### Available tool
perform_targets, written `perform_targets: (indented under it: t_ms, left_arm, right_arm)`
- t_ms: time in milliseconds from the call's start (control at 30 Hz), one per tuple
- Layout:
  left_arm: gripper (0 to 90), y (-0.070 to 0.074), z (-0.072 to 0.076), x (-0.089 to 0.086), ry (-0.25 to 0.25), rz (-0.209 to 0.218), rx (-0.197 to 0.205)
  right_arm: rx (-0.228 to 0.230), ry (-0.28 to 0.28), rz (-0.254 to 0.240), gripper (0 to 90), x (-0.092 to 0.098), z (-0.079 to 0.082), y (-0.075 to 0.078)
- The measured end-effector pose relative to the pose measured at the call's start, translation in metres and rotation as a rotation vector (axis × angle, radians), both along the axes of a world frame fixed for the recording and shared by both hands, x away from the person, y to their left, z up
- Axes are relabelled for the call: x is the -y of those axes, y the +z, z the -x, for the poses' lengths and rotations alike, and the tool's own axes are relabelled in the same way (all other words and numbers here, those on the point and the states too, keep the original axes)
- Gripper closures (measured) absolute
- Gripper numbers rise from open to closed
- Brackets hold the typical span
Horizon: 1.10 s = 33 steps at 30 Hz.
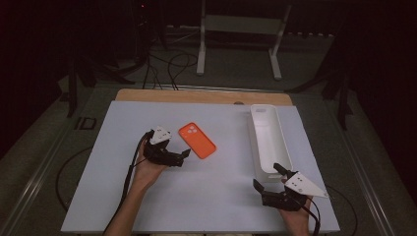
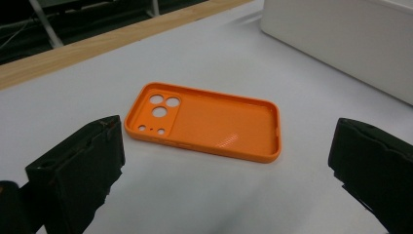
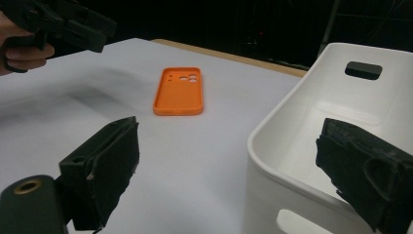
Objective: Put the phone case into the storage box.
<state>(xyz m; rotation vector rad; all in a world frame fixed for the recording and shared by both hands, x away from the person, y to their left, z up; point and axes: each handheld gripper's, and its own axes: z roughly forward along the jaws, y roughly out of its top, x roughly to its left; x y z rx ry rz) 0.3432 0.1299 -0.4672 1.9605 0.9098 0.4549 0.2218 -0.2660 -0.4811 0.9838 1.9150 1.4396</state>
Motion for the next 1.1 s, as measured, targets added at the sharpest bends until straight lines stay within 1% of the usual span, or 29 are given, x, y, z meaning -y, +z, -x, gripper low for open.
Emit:
perform_targets:
  t_ms: [233,467,567,733,900,1100]
  left_arm:
    - [1.4,-0.003,-0.004,0.004,0.004,-0.002,-0.01]
    - [1.5,-0.003,-0.008,0.008,0.006,0.003,-0.016]
    - [2.0,-0.003,-0.009,0.01,0.005,-0.003,-0.019]
    - [3.1,-0.005,-0.012,0.013,0.013,0.005,-0.036]
    - [5.7,-0.007,-0.013,0.016,0.021,-0.006,-0.04]
    - [9.6,-0.008,-0.014,0.021,0.035,-0.028,-0.026]
  right_arm:
    - [0.004,0.004,0.003,8.8,0.0,0.0,0.0]
    - [0.003,0.004,0.003,8.8,-0.001,0.0,0.0]
    - [0.002,0.003,0.004,8.8,-0.001,0.0,0.0]
    - [0.003,0.005,0.006,8.8,-0.001,0.0,-0.001]
    - [0.003,0.002,0.005,8.8,-0.001,0.0,-0.001]
    - [0.004,0.005,0.01,8.8,-0.002,0.0,-0.001]
